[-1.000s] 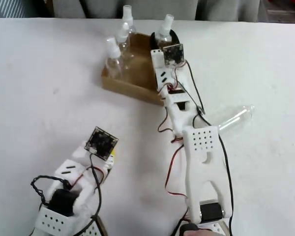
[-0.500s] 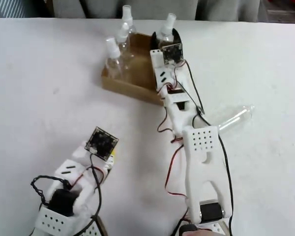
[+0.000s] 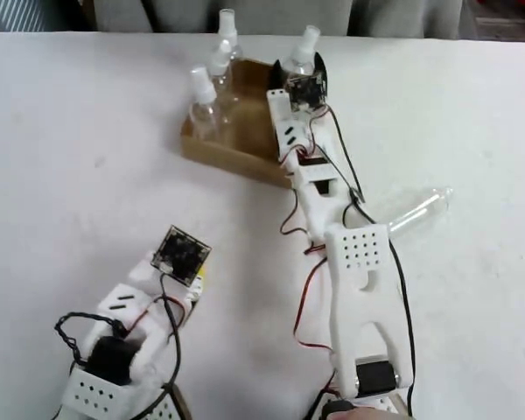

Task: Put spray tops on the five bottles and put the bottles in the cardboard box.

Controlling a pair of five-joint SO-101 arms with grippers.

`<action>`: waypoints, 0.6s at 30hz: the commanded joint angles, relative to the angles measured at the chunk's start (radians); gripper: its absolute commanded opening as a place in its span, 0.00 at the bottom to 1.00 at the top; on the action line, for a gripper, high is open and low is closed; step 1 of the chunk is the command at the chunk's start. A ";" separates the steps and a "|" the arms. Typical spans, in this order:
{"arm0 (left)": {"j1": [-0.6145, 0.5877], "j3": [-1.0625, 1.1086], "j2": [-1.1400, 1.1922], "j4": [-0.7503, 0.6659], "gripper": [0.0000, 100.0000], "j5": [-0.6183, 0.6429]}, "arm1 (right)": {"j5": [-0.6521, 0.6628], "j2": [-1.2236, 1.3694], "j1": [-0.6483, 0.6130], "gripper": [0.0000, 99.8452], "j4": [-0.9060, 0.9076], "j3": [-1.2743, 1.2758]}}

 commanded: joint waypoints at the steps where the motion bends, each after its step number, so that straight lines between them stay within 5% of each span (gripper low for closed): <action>1: -0.010 -0.003 -0.010 0.000 0.02 -0.008 | 0.003 -0.053 0.018 0.23 0.013 -0.032; 18: -0.010 -0.002 -0.008 -0.012 0.02 -0.008 | 0.003 -0.053 0.012 0.23 0.015 -0.032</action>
